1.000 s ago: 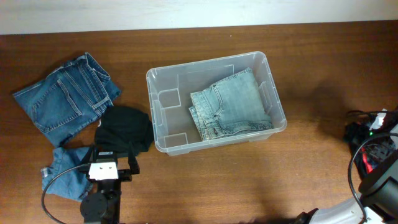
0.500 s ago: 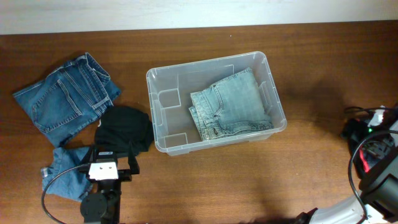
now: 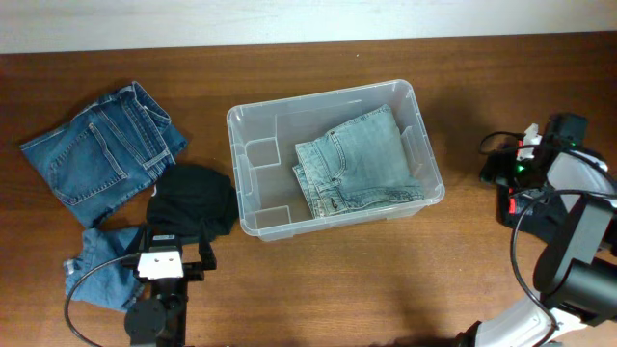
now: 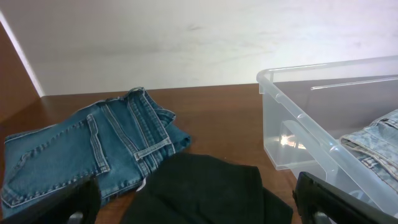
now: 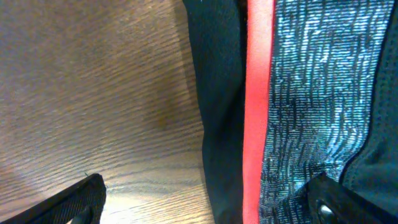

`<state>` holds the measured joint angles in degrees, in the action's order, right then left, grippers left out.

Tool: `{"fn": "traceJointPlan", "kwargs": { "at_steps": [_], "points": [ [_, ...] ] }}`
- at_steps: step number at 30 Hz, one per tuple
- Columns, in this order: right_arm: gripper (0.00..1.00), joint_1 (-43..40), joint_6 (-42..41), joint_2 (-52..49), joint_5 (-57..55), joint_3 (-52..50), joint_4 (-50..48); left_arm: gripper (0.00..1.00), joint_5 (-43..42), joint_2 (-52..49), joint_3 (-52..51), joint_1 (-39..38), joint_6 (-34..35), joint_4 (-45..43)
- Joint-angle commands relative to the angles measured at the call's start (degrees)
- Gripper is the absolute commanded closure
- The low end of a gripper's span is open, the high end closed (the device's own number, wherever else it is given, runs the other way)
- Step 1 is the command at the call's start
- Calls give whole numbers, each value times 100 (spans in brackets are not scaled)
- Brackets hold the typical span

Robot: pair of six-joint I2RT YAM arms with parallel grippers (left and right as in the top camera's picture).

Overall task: Pack container
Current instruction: 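Move the right gripper toward the black pants with red stripe, then lower the right gripper onto the black pants and grasp them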

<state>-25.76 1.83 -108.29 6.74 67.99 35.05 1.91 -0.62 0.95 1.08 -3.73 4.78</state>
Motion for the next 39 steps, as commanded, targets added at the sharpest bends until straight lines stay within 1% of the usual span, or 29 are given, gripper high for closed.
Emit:
{"fn": "traceJointPlan", "kwargs": {
  "at_steps": [1,5,7,10,16,21,33,37,39],
  "points": [
    [5,205,-125,-450,-382,-90,118,0,22,22,-44,9,-109,-15],
    [4,415,219,-446,-1204,109,109,0,22,22,-44,9,-109,-15],
    [2,540,245,-461,-2127,103,103,0,22,22,-44,9,-109,-15],
    [0,625,245,-470,-2706,90,17,0,22,22,-44,9,-109,-15],
    [0,632,243,-472,-2951,81,-17,0,22,22,-44,9,-109,-15],
    [1,625,240,-472,-2944,-44,9,0,22,22,-44,9,-109,-15],
    [2,625,284,-1478,-2988,-125,2,0,22,22,-44,9,-109,-15],
    [0,619,247,-1502,-2951,-125,31,0,22,22,-44,9,-109,-15],
    [4,619,216,-1502,-2944,-125,48,0,22,22,-44,9,-109,-15]
  ]
}}
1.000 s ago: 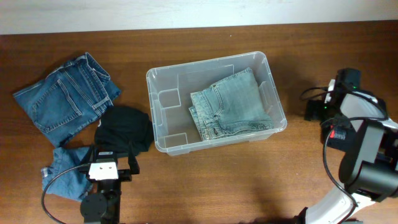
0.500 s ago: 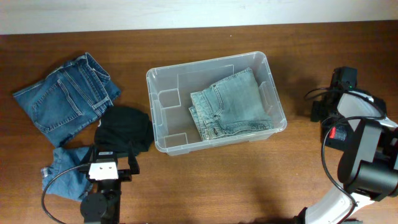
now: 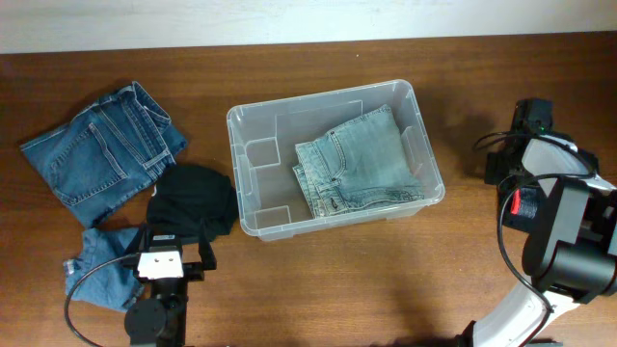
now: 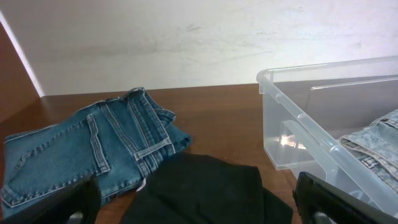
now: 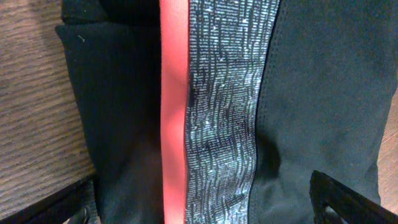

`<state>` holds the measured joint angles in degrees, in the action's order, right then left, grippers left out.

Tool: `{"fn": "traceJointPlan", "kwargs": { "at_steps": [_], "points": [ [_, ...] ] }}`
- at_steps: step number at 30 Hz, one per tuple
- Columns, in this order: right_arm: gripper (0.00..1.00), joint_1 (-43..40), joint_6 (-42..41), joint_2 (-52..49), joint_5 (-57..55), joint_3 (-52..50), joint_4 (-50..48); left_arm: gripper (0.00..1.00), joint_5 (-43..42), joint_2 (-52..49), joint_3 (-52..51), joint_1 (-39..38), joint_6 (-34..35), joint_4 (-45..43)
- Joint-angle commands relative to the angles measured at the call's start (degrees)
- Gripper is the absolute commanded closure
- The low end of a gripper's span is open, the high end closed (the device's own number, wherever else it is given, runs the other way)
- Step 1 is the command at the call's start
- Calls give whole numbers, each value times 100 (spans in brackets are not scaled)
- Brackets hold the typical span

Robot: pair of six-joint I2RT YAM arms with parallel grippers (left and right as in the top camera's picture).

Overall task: Pack container
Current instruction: 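Lower the right gripper onto the black pants and grasp them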

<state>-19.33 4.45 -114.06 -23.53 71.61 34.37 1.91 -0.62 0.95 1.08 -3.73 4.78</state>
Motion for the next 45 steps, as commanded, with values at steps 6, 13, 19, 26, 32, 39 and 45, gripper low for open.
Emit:
{"fn": "traceJointPlan", "kwargs": {
  "at_steps": [6,13,19,26,32,39,45],
  "points": [
    [10,-44,-490,-938,-225,-487,212,0,22,22,-44,9,-109,-15],
    [6,-138,-669,-1032,-173,-487,221,0,22,22,-44,9,-109,-15],
    [4,-138,-667,-1161,-179,-487,221,0,22,22,-44,9,-109,-15],
    [7,-138,-645,-1373,-387,-487,212,0,22,22,-44,9,-109,-15],
    [29,-138,-647,-1377,-341,-487,225,0,22,22,-44,9,-109,-15],
    [54,-138,-647,-1377,-44,-487,219,0,22,22,-44,9,-109,-15],
    [60,-136,-647,-1377,179,-487,221,0,22,22,-44,9,-109,-15]
  ]
}}
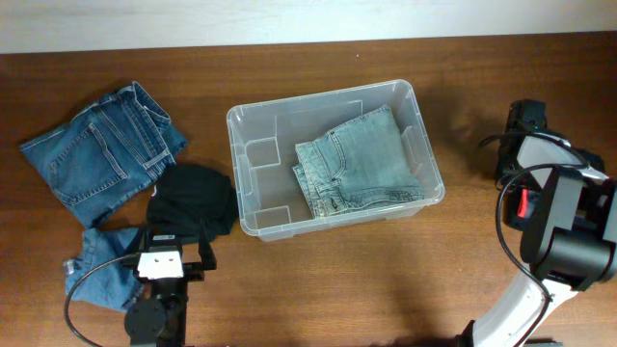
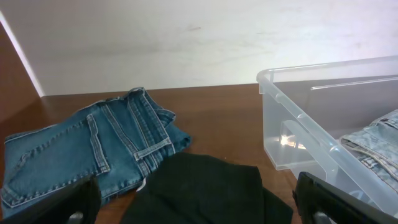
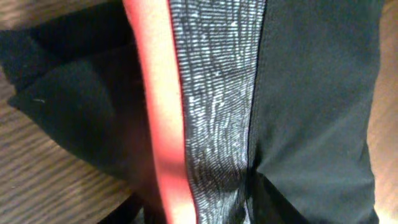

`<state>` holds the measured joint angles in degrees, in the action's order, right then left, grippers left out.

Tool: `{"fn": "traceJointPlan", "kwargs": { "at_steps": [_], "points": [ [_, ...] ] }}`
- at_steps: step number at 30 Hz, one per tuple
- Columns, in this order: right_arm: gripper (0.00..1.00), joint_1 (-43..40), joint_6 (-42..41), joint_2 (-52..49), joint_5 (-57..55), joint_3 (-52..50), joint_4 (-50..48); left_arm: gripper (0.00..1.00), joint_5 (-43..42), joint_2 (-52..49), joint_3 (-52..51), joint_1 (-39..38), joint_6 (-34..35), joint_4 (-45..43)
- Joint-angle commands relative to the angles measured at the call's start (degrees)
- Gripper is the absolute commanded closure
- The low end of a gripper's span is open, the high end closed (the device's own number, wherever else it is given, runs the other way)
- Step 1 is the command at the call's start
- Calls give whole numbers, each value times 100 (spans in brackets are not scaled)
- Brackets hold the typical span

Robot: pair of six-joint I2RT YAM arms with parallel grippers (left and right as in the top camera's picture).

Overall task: Pack container
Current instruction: 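Lower the right gripper onto the black pants and grasp them, then lift the black pants with the right gripper over the clear bin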

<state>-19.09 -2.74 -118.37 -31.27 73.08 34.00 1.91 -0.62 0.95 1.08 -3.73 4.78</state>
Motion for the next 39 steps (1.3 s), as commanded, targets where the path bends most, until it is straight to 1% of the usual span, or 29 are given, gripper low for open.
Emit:
{"fn": "traceJointPlan", "kwargs": {
  "at_steps": [1,5,7,8,10,12,21,26,27,35,39],
  "points": [
    [61,-155,72,-946,1040,-632,256,0,22,22,-44,9,-109,-15],
    [63,-153,72,-944,1176,-575,267,0,22,22,-44,9,-109,-15],
    [67,-144,74,-938,1344,-442,422,0,22,22,-44,9,-109,-15],
    [71,-144,74,-940,1440,-365,533,0,22,22,-44,9,-109,-15],
    [88,-144,74,-940,1591,-181,745,0,22,22,-44,9,-109,-15],
    [96,-144,74,-938,1705,-15,927,0,22,22,-44,9,-109,-15],
    [96,-144,48,-927,1781,848,1847,0,22,22,-44,9,-109,-15],
    [96,-136,11,-811,2000,1797,2643,0,22,22,-44,9,-109,-15],
    [96,-103,11,-732,2133,2170,2909,0,22,22,-44,9,-109,-15],
    [96,83,63,-313,2734,3609,3866,0,22,22,-44,9,-109,-15],
    [96,212,249,22,3023,4197,4260,0,22,22,-44,9,-109,-15]
  ]
}}
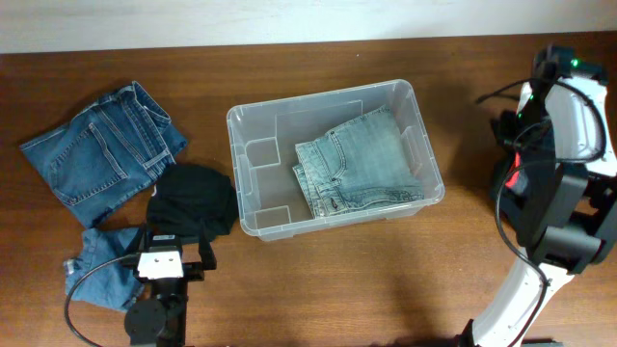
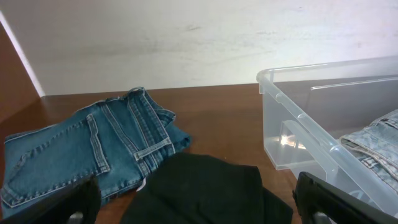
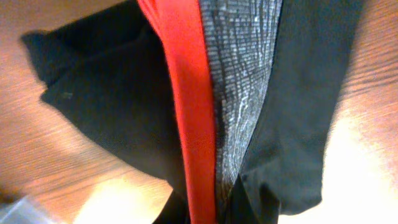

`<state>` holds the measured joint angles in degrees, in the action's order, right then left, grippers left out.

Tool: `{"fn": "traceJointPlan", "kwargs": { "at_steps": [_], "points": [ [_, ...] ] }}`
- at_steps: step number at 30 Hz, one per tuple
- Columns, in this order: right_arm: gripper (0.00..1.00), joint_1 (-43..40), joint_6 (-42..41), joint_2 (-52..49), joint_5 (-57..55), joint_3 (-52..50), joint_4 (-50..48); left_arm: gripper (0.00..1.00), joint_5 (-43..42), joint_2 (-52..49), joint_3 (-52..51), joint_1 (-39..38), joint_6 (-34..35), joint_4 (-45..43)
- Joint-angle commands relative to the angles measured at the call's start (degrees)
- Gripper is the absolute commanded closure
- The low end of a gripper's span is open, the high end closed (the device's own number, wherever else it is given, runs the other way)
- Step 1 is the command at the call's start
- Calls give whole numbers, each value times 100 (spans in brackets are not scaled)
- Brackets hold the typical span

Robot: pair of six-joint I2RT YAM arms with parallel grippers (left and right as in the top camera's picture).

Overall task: Pack container
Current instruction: 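Lift the black pants with the right gripper over the clear bin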

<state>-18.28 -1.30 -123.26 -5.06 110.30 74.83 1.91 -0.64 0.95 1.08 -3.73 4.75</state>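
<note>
A clear plastic container [image 1: 243, 183] stands mid-table with folded light-blue jeans [image 1: 362, 162] inside. My right gripper [image 1: 511, 145] is at the far right, raised off the table and shut on a black garment with a red and grey stripe [image 3: 249, 81], which hangs from it; its fingers are hidden by the cloth. My left gripper [image 2: 199, 214] rests open at the front left, fingers either side of a black garment [image 2: 205, 186]. Folded dark-blue jeans [image 1: 96, 154] lie at the far left.
A smaller piece of blue denim [image 1: 101, 270] lies at the front left beside my left arm. The white wall [image 2: 186, 37] runs along the table's far edge. Cables loop around the right arm near the table's right edge.
My right gripper has risen with the striped garment: the cloth then lay flat beneath it, and now hangs with table showing below. The left arm has not moved.
My right gripper was open beside the striped garment's edge on the table at the right. Then it was over the garment, still open. Then it was shut into the cloth, and now holds it lifted. Left arm, container and other clothes stayed put.
</note>
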Motion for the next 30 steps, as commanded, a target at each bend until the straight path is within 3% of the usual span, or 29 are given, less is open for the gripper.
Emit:
{"fn": "traceJointPlan", "kwargs": {
  "at_steps": [1,13,21,26,30],
  "points": [
    [96,144,107,588,426,551,234,0,22,24,-44,9,-109,-13],
    [96,184,409,2050,1738,715,400,0,22,24,-44,9,-109,-13],
    [96,282,407,3047,3309,715,57,0,22,24,-44,9,-109,-13],
    [96,907,404,3270,3963,715,-269,0,22,24,-44,9,-109,-13],
    [96,1895,404,3200,4004,715,-592,0,22,24,-44,9,-109,-13]
  ]
}}
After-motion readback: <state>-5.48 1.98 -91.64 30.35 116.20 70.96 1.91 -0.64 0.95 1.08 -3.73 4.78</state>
